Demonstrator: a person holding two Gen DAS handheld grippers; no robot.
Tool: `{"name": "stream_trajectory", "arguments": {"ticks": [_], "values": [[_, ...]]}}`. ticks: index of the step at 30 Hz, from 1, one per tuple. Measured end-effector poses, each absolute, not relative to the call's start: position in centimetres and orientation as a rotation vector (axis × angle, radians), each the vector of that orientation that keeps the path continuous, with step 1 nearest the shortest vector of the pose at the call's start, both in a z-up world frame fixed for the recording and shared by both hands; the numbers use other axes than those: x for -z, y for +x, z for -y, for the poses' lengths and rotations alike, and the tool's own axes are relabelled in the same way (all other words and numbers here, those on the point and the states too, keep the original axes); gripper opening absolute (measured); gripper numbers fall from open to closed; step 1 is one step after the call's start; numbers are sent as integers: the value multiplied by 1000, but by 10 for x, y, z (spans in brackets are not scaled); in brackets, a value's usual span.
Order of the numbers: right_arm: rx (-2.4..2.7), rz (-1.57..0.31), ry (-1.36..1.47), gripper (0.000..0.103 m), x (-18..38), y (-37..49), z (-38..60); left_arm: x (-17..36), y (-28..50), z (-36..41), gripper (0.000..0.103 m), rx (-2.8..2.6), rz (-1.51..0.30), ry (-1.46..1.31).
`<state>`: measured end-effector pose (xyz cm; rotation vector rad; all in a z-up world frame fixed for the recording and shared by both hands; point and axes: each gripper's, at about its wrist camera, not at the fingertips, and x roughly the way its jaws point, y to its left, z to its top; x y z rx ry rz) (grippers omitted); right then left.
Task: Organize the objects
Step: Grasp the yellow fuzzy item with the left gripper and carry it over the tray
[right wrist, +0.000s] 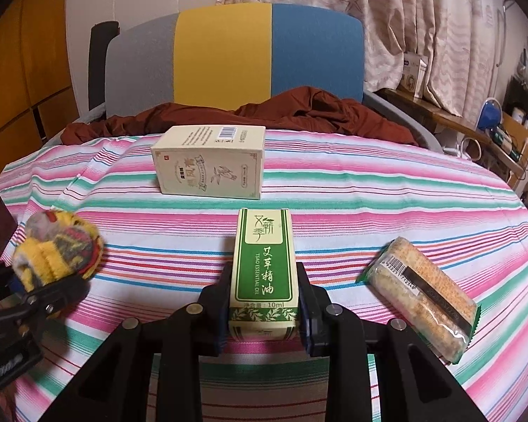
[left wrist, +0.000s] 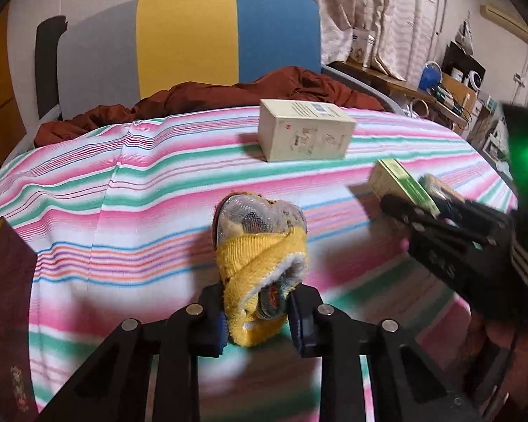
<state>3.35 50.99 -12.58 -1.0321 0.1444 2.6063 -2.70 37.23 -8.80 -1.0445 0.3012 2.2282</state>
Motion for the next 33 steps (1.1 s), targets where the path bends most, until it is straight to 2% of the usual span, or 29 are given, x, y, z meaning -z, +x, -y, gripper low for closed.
{"name": "stream_trajectory", "arguments": {"ticks": [7,16,23,33], "values": [[-2610,-139,-1016,31,124,34,-510,62,17,-350,25,-2229,-271,-955],[-2611,-129,-1015,31,124,35,-509,23,35,-297,25,-2310,-182,-917],[-2610,-116,-1008,31,123,36,-507,6,14,-237,25,-2407,-58,-957],[-2613,-61,-981,31,120,38,-500,11,-29,-145,26,-2473,223,-1113]]}}
